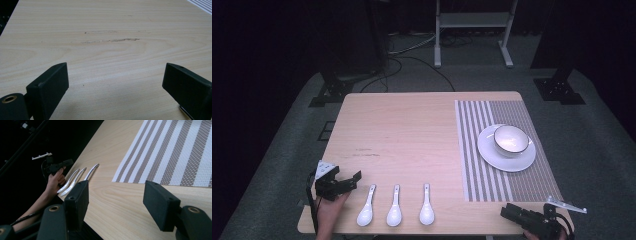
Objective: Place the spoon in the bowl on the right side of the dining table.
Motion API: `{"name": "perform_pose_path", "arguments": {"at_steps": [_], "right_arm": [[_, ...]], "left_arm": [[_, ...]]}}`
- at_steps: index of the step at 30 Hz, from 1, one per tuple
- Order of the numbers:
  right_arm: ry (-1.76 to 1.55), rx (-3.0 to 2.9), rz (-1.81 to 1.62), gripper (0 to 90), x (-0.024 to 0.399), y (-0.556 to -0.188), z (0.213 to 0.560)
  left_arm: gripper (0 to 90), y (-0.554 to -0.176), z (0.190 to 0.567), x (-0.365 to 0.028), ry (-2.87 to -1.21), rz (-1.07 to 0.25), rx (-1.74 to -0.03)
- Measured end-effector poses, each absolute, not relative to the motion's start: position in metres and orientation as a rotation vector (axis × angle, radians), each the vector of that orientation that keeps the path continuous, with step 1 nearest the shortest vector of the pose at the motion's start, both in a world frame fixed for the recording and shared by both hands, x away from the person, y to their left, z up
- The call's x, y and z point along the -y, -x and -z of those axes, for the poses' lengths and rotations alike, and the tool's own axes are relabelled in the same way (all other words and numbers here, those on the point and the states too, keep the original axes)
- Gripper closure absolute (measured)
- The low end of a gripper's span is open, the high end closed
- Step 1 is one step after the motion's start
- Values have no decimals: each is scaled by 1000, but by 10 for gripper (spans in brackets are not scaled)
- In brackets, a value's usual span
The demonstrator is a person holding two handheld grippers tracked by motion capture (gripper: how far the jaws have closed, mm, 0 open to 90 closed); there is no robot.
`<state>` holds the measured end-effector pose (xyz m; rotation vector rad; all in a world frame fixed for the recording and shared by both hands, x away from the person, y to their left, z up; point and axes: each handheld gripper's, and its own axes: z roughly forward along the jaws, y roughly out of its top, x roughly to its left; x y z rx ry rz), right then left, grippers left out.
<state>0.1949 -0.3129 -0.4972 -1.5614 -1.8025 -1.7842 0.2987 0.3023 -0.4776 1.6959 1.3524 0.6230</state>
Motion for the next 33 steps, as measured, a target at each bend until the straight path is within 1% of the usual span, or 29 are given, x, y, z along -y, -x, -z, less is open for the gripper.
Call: {"name": "perform_pose_path", "arguments": {"at_steps": [11, 33], "right_arm": [[1546, 1822, 1761, 364, 305, -198, 498], [1496, 1908, 1686, 362, 277, -209, 493]], "left_arm": [[55, -298, 478, -302, -1697, -626, -1351], [55, -298, 477, -301, -1705, -625, -1344]]}}
